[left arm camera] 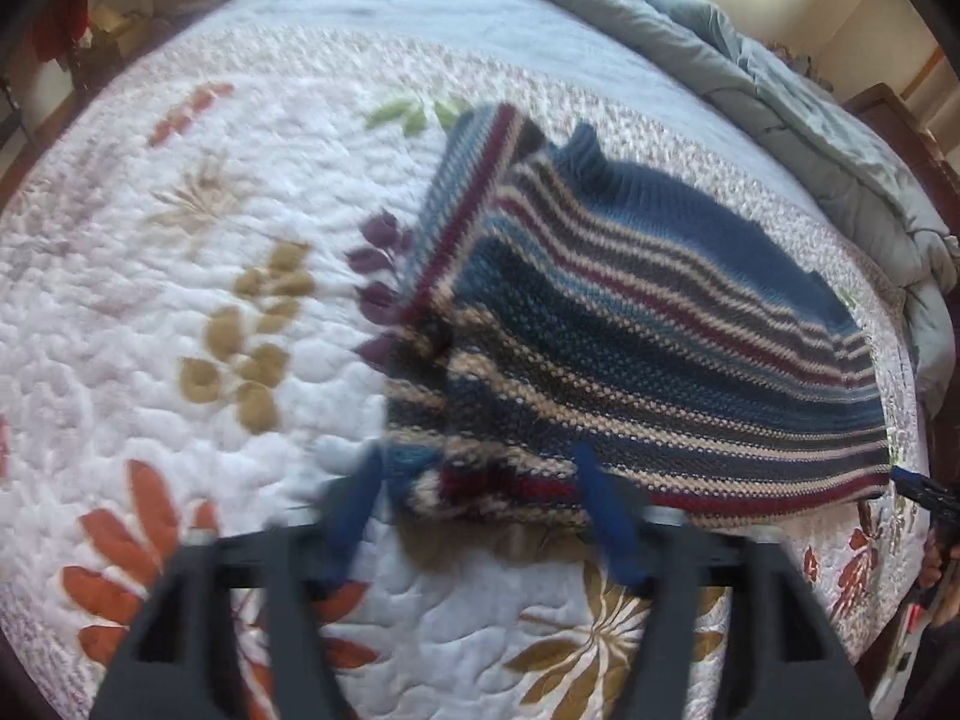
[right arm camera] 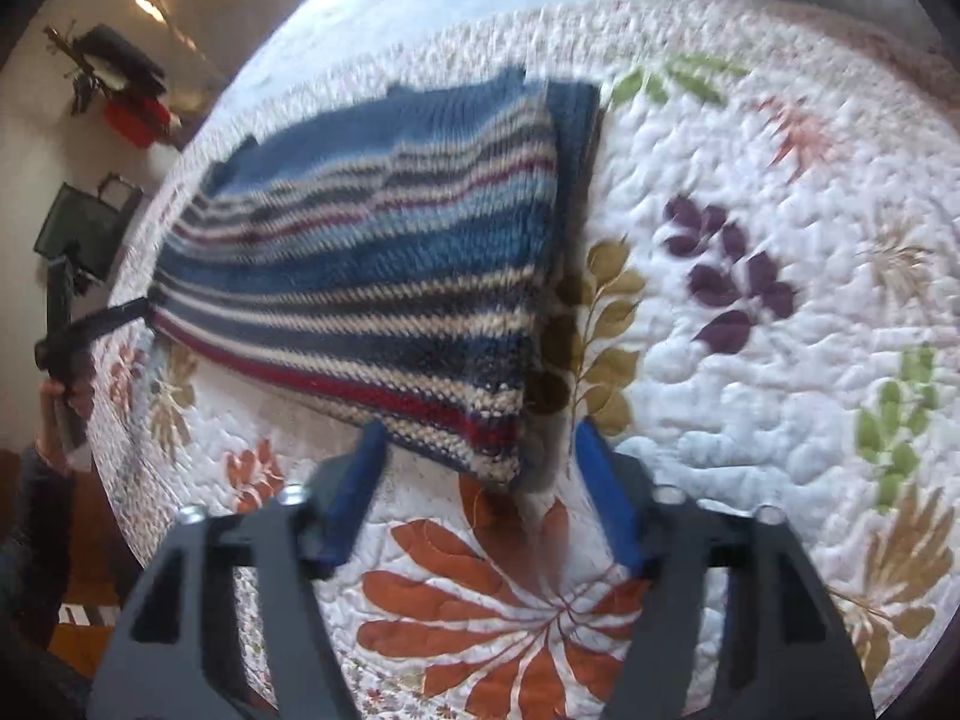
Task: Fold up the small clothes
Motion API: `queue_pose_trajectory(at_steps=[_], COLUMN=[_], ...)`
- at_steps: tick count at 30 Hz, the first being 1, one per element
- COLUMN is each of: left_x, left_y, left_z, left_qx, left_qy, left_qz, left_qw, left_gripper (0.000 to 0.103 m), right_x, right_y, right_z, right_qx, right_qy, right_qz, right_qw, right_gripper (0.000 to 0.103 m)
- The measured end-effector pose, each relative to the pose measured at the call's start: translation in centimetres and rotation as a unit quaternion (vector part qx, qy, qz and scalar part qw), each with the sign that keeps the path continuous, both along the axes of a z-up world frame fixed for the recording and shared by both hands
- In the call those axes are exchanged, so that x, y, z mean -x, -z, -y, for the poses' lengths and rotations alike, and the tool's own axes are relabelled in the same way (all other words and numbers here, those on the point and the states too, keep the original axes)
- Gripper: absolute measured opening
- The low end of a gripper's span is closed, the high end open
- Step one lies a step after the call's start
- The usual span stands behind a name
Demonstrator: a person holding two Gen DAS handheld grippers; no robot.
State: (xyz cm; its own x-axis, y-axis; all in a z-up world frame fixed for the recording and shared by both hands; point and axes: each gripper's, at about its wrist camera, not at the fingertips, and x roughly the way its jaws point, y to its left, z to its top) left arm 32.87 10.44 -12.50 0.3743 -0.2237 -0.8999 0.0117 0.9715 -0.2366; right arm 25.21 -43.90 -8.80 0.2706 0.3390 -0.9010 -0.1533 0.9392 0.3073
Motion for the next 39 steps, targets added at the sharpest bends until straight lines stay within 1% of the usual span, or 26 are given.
queue_pose_trajectory(at_steps=[2, 4, 8, 10, 13, 16, 17, 18, 19, 20, 21, 22, 23, 24, 25, 26, 28, 31, 34, 37, 39], left_x=[-0.2, -0.5, -1.8, -2.1, -3.0, -3.8, -4.0, -4.2, -4.3, -4.5, -4.6, -4.8, -4.9, -5.0, -4.9, -4.7, -4.2, -3.3, -2.1, -1.4, 0.0], left_y=[-0.1, 0.5, 2.7, 3.4, 3.5, 3.6, 3.6, 3.6, 3.7, 3.9, 4.1, 4.1, 4.2, 4.2, 4.1, 3.9, 3.2, 1.6, -0.1, -1.2, -1.8], left_z=[-0.5, -0.8, -1.4, -1.2, 0.0, 1.2, 1.7, 2.1, 2.5, 3.0, 3.4, 3.4, 3.2, 3.3, 3.4, 3.4, 3.7, 4.0, 4.5, 5.0, 4.8], left_qx=[-0.011, -0.012, 0.027, 0.028, 0.021, 0.041, 0.047, 0.050, 0.048, 0.039, 0.039, 0.050, 0.065, 0.073, 0.077, 0.079, 0.068, 0.053, 0.062, 0.070, 0.076], left_qy=[0.002, -0.006, -0.018, -0.019, -0.008, -0.005, -0.003, 0.002, 0.006, 0.010, 0.010, 0.006, -0.004, -0.015, -0.022, -0.025, -0.023, -0.016, -0.008, 0.008, 0.017], left_qz=[-0.002, -0.017, -0.048, -0.049, -0.040, -0.044, -0.044, -0.043, -0.045, -0.048, -0.049, -0.053, -0.059, -0.063, -0.065, -0.066, -0.061, -0.047, -0.044, -0.048, -0.053], left_qw=[0.9999, 0.9998, 0.9983, 0.9982, 0.9989, 0.9982, 0.9979, 0.9978, 0.9978, 0.9980, 0.9980, 0.9973, 0.9962, 0.9952, 0.9947, 0.9943, 0.9956, 0.9973, 0.9970, 0.9964, 0.9955], left_gripper=[0.074, 0.074, 0.074, 0.075, 0.076, 0.076, 0.076, 0.074, 0.069, 0.066, 0.055, 0.040, 0.038, 0.033, 0.030, 0.029, 0.026, 0.024, 0.024, 0.024, 0.024], right_x=[-0.1, -0.8, -2.1, -2.7, -3.2, -3.5, -3.5, -3.6, -3.8, -3.9, -4.1, -4.2, -4.3, -4.4, -4.3, -4.1, -3.7, -3.0, -1.8, -0.8, 0.4], right_y=[-0.4, 0.2, 2.5, 4.0, 5.1, 5.5, 5.5, 5.5, 5.5, 5.7, 5.9, 6.2, 6.3, 6.2, 5.9, 5.6, 4.9, 3.5, 1.5, 0.5, -0.2], right_z=[0.5, 1.3, 2.3, 2.5, 2.1, 1.5, 1.2, 0.9, 0.7, 0.5, 0.3, 0.0, -0.3, -0.5, -0.7, -0.8, -0.9, -0.9, -0.5, 0.2, 0.9], right_qx=[-0.008, -0.018, -0.047, -0.067, -0.081, -0.091, -0.097, -0.108, -0.116, -0.127, -0.136, -0.138, -0.132, -0.122, -0.115, -0.118, -0.107, -0.091, -0.087, -0.076, -0.068], right_qy=[0.009, 0.026, 0.051, 0.058, 0.056, 0.051, 0.047, 0.041, 0.037, 0.033, 0.030, 0.031, 0.031, 0.029, 0.026, 0.024, 0.019, 0.011, 0.005, -0.001, -0.005], right_qz=[0.000, -0.013, -0.039, -0.056, -0.058, -0.054, -0.053, -0.052, -0.052, -0.054, -0.058, -0.063, -0.064, -0.062, -0.058, -0.058, -0.051, -0.037, -0.023, -0.022, -0.023], right_qw=[1.000, 0.999, 0.997, 0.995, 0.993, 0.993, 0.993, 0.992, 0.991, 0.990, 0.989, 0.988, 0.989, 0.990, 0.991, 0.991, 0.993, 0.995, 0.996, 0.997, 0.997], right_gripper=[0.075, 0.075, 0.075, 0.075, 0.075, 0.075, 0.073, 0.073, 0.070, 0.061, 0.057, 0.051, 0.045, 0.041, 0.029, 0.023, 0.019, 0.017, 0.016, 0.016, 0.016])
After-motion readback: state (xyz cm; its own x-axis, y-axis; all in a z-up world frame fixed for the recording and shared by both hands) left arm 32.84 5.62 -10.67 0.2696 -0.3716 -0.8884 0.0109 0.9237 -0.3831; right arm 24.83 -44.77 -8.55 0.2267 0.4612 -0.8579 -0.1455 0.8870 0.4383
